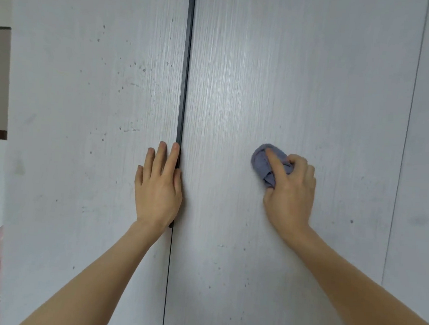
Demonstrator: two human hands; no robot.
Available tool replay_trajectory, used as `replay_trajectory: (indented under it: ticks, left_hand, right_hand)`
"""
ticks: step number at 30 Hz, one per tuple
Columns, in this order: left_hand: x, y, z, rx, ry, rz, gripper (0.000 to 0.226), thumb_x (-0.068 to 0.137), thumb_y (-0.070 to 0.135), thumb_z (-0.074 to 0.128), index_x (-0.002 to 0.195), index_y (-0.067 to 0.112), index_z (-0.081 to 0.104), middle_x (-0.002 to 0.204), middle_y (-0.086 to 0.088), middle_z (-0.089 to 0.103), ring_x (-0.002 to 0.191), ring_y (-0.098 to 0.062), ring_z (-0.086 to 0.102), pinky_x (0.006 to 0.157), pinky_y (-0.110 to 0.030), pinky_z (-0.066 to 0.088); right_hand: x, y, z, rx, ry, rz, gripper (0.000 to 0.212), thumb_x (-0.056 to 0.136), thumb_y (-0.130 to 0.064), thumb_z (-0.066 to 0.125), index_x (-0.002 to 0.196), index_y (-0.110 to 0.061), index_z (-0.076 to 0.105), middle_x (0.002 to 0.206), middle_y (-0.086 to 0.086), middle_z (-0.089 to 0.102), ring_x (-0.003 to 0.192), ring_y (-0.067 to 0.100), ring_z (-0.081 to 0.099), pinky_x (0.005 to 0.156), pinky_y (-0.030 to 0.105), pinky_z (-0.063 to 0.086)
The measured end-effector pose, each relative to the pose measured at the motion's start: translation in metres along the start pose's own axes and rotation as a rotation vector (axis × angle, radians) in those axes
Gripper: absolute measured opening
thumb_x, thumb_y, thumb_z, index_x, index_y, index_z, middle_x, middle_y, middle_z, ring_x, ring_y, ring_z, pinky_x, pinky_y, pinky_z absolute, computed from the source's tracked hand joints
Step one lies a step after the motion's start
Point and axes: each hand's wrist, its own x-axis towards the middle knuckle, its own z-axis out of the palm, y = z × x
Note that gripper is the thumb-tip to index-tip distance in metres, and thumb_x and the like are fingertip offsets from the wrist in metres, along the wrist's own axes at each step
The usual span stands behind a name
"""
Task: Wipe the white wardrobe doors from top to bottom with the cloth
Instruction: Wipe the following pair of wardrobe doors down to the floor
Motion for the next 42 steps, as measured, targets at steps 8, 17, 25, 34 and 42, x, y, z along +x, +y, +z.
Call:
replay_trajectory:
  ticks: [8, 17, 25, 34, 42]
  left_hand:
    - [-0.009, 0.034, 0.001, 0.127, 0.104, 0.119, 0.049, 0.092, 0.023, 0.037, 0.141, 0.020, 0.039, 0.151, -0.018, 0.028, 0.140, -0.039, 0.019, 0.107, -0.059, 0.020]
    - [-0.025, 0.079, 0.041, 0.154, -0.037, 0.275, 0.055, 0.092, 0.039, 0.028, 0.145, 0.024, 0.027, 0.152, -0.011, 0.028, 0.141, -0.031, 0.017, 0.109, -0.055, 0.013]
    - [-0.020, 0.078, 0.043, 0.149, 0.010, 0.312, 0.056, 0.090, 0.042, 0.031, 0.144, 0.024, 0.031, 0.152, -0.011, 0.029, 0.140, -0.031, 0.019, 0.109, -0.054, 0.014]
    - [-0.020, 0.081, 0.043, 0.121, 0.001, 0.255, 0.057, 0.091, 0.040, 0.029, 0.145, 0.024, 0.030, 0.154, -0.011, 0.025, 0.142, -0.030, 0.013, 0.111, -0.053, 0.007]
    - [-0.053, 0.114, 0.055, 0.074, -0.021, 0.172, 0.059, 0.086, 0.040, 0.033, 0.142, 0.020, 0.037, 0.151, -0.017, 0.027, 0.140, -0.041, 0.013, 0.107, -0.062, 0.013]
  right_hand:
    - [-0.022, 0.040, -0.024, -0.102, -0.284, -0.639, 0.059, 0.064, 0.003, 0.059, 0.117, -0.022, 0.056, 0.100, 0.009, 0.060, 0.082, 0.023, 0.048, 0.062, 0.032, 0.041]
    - [0.093, 0.028, -0.029, -0.167, -0.003, -0.024, 0.064, 0.056, 0.015, 0.064, 0.117, -0.005, 0.062, 0.093, 0.022, 0.057, 0.075, 0.038, 0.055, 0.058, 0.037, 0.043]
    - [0.047, 0.045, -0.021, -0.172, -0.175, -0.596, 0.056, 0.072, -0.005, 0.034, 0.122, -0.016, 0.055, 0.104, 0.014, 0.055, 0.081, 0.031, 0.050, 0.061, 0.035, 0.044]
    - [0.073, 0.063, -0.039, -0.102, -0.041, -0.108, 0.066, 0.065, 0.013, 0.057, 0.125, -0.013, 0.057, 0.111, 0.024, 0.053, 0.092, 0.041, 0.050, 0.072, 0.044, 0.042]
    - [-0.005, 0.148, -0.084, -0.215, -0.203, -0.560, 0.063, 0.068, 0.004, 0.055, 0.122, -0.028, 0.048, 0.112, 0.006, 0.042, 0.092, 0.027, 0.042, 0.070, 0.038, 0.043]
